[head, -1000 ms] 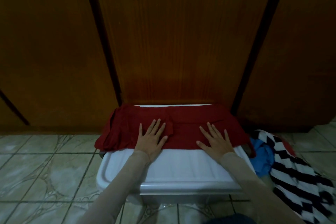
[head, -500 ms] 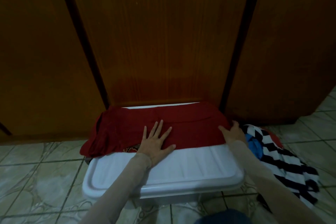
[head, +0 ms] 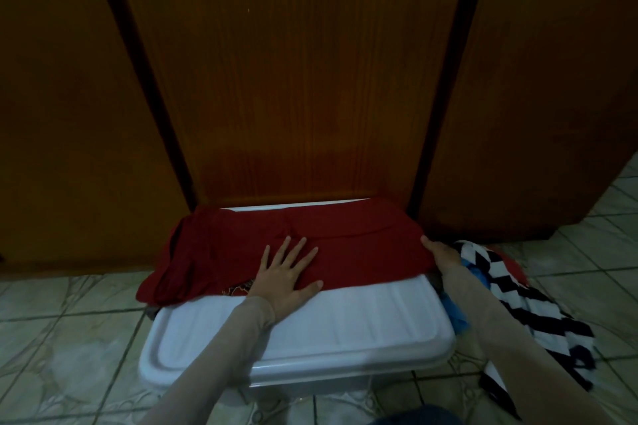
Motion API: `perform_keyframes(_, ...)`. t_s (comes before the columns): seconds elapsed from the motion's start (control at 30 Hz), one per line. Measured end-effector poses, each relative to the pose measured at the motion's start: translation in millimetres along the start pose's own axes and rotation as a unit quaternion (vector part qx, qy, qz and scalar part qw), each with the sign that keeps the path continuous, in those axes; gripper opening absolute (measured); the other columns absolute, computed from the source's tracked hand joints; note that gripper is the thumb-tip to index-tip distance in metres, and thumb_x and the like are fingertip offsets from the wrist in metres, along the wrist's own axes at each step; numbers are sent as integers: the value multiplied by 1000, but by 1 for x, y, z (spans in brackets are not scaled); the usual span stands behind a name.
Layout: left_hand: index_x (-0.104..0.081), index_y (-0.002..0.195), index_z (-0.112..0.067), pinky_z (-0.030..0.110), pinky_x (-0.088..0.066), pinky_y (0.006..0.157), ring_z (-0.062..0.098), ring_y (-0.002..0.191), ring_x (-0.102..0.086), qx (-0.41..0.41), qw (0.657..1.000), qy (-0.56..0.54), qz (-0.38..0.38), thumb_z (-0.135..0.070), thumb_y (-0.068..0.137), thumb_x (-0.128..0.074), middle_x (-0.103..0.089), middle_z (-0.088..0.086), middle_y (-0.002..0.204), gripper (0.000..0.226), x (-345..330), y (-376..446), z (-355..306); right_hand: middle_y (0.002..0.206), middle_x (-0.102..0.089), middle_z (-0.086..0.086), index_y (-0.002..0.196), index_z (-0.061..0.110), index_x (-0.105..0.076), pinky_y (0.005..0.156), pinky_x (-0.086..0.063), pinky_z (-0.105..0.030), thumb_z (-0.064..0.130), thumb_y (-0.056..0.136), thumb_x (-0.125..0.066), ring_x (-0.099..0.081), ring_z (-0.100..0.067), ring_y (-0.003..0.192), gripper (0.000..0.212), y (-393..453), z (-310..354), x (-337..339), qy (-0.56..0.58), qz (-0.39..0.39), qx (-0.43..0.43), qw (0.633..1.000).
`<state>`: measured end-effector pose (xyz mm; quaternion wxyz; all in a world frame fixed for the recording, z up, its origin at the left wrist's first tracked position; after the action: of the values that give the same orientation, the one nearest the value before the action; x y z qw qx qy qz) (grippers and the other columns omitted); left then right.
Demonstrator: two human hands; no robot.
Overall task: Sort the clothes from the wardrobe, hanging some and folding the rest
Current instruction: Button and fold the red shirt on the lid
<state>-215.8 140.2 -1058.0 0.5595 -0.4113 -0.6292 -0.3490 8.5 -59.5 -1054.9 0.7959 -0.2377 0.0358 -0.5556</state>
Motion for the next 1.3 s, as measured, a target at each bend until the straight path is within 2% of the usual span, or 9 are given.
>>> perform_keyframes(0.1,1,146,-44,40,18,112,12,143,17,-2,1000,-5,1,-89,42,28,8,-17,156,117,-1,1,1,120,-59,-18,104,3,-60,81,-39,-31,27,94,-55,-54,-30,102,27,-4,14,11,-151,-46,63,985)
perform_keyframes(0.23,-2,147,-44,40,17,113,10,144,15,-6,1000,-18,12,-92,42,22,4,-20,155,118,0,2,0,113,-63,-14,112,13,-58,92,-37,-39,33,97,-47,-57,-30,106,28,-25,42,2,-305,-151,145,929)
perform_keyframes(0.3,-5,147,-44,39,16,113,9,144,13,-1,999,-34,20,-88,59,6,2,-20,156,99,0,4,1,109,-64,-9,111,16,-57,96,-33,-40,33,97,-45,-57,-28,104,25,-44,56,-16,-320,-184,209,905)
perform_keyframes(0.43,-9,147,-41,37,13,113,11,145,10,2,999,-38,19,-52,97,-15,-1,-17,157,51,2,7,3,106,-64,4,104,24,-60,101,-24,-36,34,94,-50,-56,-20,104,17,-81,66,-72,-367,-48,385,846)
perform_keyframes(0.53,-10,147,-41,39,12,114,10,144,11,5,999,-45,22,-50,97,-15,-1,-18,156,51,2,6,5,117,-60,9,110,30,-58,108,-12,-34,36,94,-49,-49,-12,116,20,-96,47,-105,-436,91,429,786)
perform_keyframes(0.67,-2,147,-42,38,14,113,11,144,11,-4,1000,-3,-2,-60,66,11,-1,-17,157,84,-3,3,4,124,-50,1,111,20,-54,103,-27,-32,26,86,-63,-42,-18,122,28,-91,36,-98,-295,44,419,857)
perform_keyframes(0.8,3,146,-42,37,13,113,11,145,9,8,1000,18,-9,-57,66,16,-1,-17,157,82,-7,3,5,135,-43,-7,133,19,-37,103,-39,-42,35,75,-75,-42,-25,124,71,-68,26,-92,-252,106,241,931)
perform_keyframes(1.07,0,147,-42,36,13,113,10,145,8,20,999,22,-17,-58,68,16,-5,-16,157,82,-8,4,4,136,-39,-11,140,14,-32,106,-35,-40,35,76,-75,-35,-28,128,80,-62,30,-93,-376,75,222,897)
perform_keyframes(1.3,-3,146,-43,34,13,113,8,144,8,23,999,15,-23,-59,70,14,-7,-16,157,80,-7,4,3,137,-44,-15,139,7,-29,104,-40,-37,10,77,-75,-46,-30,124,78,-66,28,-102,-308,108,186,927)
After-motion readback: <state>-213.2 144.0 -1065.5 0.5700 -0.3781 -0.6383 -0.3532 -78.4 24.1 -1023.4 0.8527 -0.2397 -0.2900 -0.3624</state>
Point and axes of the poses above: each hand's wrist, its own y-axis towards the middle knuckle, its own x-axis out of the back of the hand, z = x × y, the point moved 4 cm from there along y, towards the middle knuckle
